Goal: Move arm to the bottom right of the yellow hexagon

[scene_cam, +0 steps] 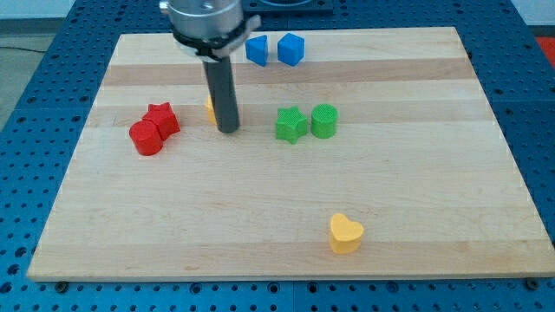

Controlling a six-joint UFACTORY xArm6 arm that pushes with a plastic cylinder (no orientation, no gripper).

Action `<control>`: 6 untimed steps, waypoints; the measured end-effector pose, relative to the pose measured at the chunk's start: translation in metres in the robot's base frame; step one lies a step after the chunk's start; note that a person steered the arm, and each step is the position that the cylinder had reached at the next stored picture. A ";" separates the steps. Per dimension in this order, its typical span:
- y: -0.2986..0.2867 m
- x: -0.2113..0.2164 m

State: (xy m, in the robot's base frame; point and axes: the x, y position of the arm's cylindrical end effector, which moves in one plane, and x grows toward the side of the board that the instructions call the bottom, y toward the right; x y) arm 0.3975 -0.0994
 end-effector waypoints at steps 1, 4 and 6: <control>-0.025 -0.034; -0.050 -0.094; 0.027 -0.106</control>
